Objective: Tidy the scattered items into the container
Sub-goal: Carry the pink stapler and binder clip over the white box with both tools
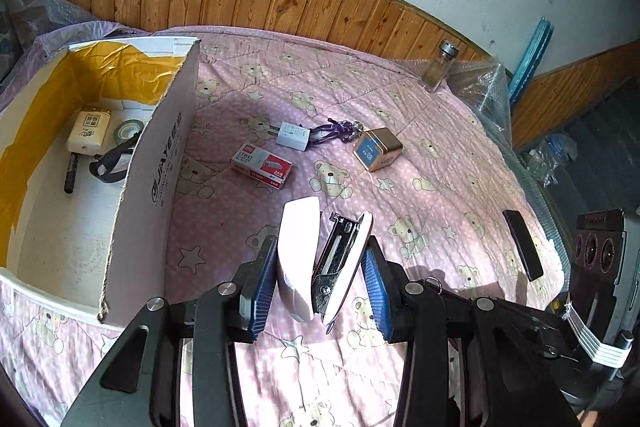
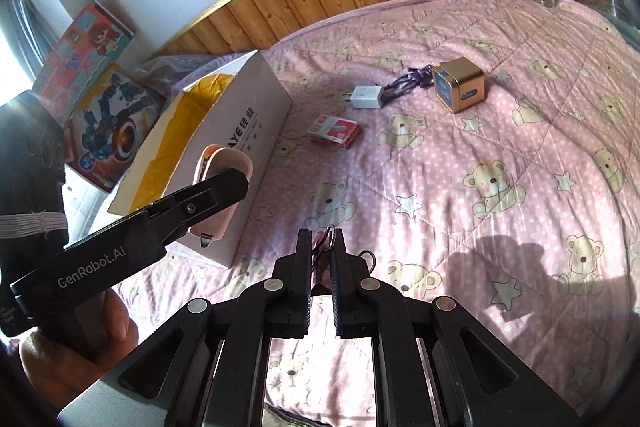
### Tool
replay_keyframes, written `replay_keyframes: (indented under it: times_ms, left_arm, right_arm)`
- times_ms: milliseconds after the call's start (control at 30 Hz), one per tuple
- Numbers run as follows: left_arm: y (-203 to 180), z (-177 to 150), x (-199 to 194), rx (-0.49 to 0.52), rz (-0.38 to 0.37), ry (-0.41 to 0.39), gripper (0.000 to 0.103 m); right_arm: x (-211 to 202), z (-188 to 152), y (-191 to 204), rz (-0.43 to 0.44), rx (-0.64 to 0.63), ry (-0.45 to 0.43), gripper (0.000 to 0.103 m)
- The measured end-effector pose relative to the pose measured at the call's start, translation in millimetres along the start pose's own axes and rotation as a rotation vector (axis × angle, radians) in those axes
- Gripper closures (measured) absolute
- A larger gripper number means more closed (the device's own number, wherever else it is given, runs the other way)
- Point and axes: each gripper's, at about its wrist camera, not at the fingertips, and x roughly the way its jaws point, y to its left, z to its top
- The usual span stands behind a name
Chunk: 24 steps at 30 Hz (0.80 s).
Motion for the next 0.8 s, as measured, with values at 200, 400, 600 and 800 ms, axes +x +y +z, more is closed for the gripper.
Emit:
replay_keyframes:
  times_ms: [200,400,600,800]
  left_arm:
    - [10,-1,-26,-0.025,-0.019,-0.049,0.06]
    - [23,-3,-49,-0.052,-0.041,-0.086,0.06]
    - [38,-4,-65,-0.078,-0.06,-0.114,0.06]
    - [56,-2,-79,-0.115,-0.071,-0.145,0.06]
  right_arm:
    - [-10,3,30,0.008,-0.066,-0.02,0.094]
    - [-17,2,63,0.013,-0.14,-0.03,0.094]
    - [-20,7,89,0.015,-0.19,-0.044,0.094]
    - [-18,17,112,0.022,-0.232,-0.049,0.094]
